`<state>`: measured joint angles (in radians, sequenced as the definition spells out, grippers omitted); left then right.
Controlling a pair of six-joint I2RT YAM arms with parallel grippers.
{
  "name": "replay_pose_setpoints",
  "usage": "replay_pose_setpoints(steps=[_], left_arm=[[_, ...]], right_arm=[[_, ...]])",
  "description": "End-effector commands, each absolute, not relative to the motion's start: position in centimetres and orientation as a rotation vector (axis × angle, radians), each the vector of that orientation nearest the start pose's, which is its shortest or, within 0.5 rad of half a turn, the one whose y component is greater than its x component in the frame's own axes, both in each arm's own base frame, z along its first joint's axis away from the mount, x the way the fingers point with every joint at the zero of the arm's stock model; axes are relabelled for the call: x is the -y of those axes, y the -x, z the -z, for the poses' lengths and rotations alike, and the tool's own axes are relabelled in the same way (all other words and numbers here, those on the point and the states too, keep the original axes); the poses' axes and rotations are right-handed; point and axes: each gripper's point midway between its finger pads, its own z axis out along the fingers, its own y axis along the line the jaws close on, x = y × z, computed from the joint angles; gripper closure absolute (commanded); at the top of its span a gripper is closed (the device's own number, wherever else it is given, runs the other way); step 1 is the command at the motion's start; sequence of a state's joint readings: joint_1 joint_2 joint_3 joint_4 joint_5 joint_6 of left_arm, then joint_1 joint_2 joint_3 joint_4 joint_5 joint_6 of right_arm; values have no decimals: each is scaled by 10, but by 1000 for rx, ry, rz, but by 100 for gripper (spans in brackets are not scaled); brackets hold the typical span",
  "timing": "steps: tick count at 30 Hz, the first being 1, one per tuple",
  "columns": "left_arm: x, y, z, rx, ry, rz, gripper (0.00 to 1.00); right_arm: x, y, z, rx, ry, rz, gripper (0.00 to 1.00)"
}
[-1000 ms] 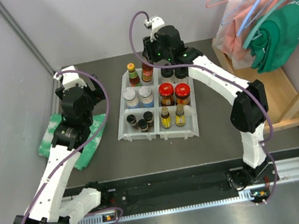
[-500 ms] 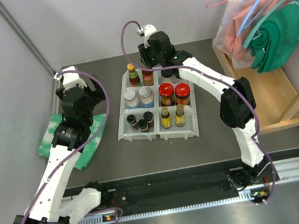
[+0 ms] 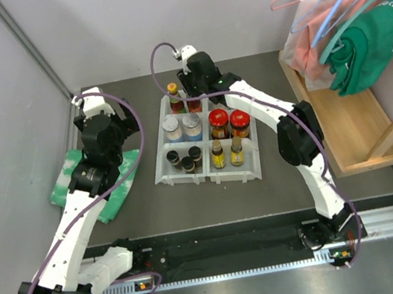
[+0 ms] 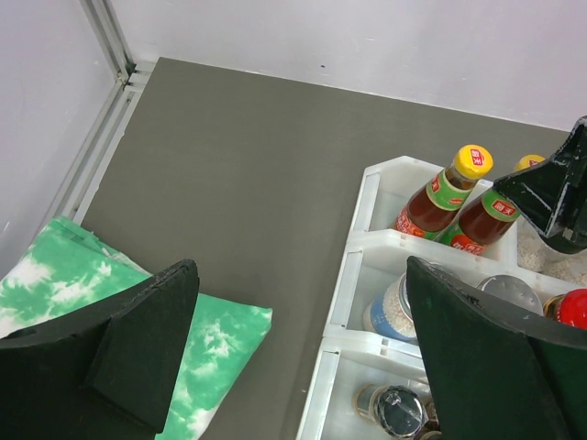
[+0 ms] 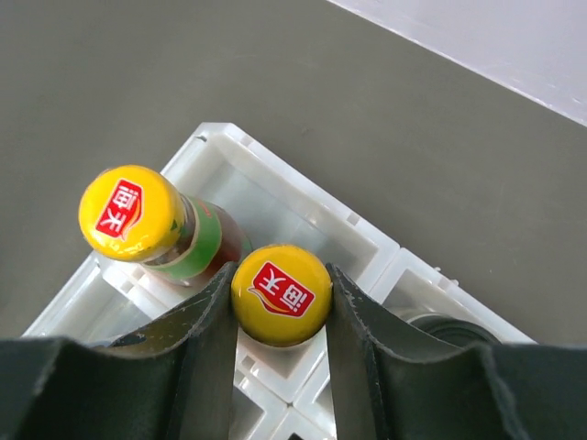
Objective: Organize the condiment bottles
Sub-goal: Place the bottle in the storage box, then reset both arms
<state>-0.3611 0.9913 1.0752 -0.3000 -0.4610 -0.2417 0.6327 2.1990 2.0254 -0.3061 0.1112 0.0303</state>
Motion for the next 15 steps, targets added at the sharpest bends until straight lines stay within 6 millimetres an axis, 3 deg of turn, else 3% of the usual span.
replay_pose_setpoints(steps=[1, 2, 8, 11, 15], left_arm=[[53, -341, -332, -1718, 242, 38, 1], [53, -341, -332, -1719, 244, 37, 1], [53, -343, -332, -1722, 247, 36, 1], [54, -343, -334, -1725, 244, 40, 1], [58, -344, -335, -1733, 229, 56, 1]], right_arm=[[-363, -530, -258, -1823, 491, -300, 82], [-362, -531, -257, -1826, 488, -295, 68], [-356, -533, -265, -1803, 491, -237, 35], [-354, -532, -277, -1783, 480, -242, 23], [-351, -530, -297, -1752, 446, -253, 18]])
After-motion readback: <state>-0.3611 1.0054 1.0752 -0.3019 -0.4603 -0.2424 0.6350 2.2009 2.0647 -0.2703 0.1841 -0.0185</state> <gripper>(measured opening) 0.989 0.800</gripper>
